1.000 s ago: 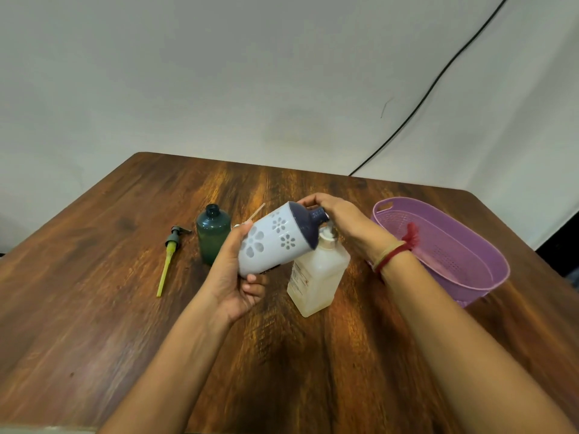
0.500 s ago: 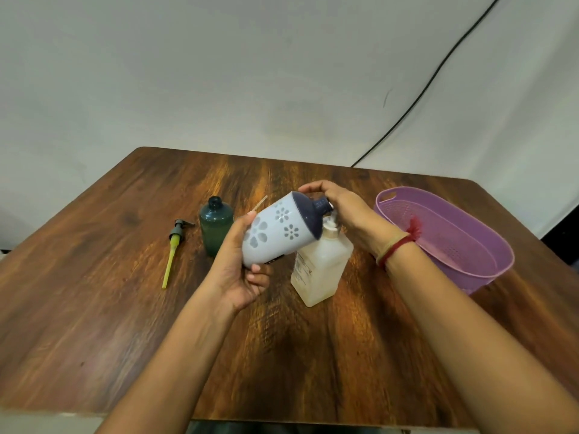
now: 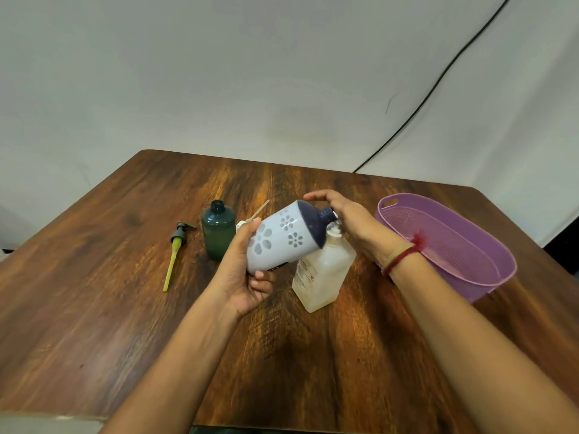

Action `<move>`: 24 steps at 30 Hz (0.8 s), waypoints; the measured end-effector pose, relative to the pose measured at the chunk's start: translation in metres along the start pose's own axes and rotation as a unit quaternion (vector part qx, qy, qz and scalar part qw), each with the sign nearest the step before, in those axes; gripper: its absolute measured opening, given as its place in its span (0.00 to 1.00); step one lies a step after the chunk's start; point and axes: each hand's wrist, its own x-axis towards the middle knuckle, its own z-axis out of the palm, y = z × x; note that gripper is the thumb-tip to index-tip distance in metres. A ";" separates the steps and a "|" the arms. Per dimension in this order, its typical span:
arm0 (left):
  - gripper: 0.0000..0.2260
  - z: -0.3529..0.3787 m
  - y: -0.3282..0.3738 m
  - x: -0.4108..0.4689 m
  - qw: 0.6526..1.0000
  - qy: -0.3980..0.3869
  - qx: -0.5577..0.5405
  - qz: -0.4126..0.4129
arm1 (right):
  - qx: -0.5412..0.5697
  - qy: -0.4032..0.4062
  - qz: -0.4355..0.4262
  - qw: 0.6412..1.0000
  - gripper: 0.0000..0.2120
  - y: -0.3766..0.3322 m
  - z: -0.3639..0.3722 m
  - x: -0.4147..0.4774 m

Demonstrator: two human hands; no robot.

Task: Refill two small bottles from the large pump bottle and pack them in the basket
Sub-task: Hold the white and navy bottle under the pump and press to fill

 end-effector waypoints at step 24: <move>0.17 -0.002 -0.001 0.000 1.000 0.011 0.010 0.004 | 0.000 0.017 0.008 1.000 0.20 0.002 0.005 0.002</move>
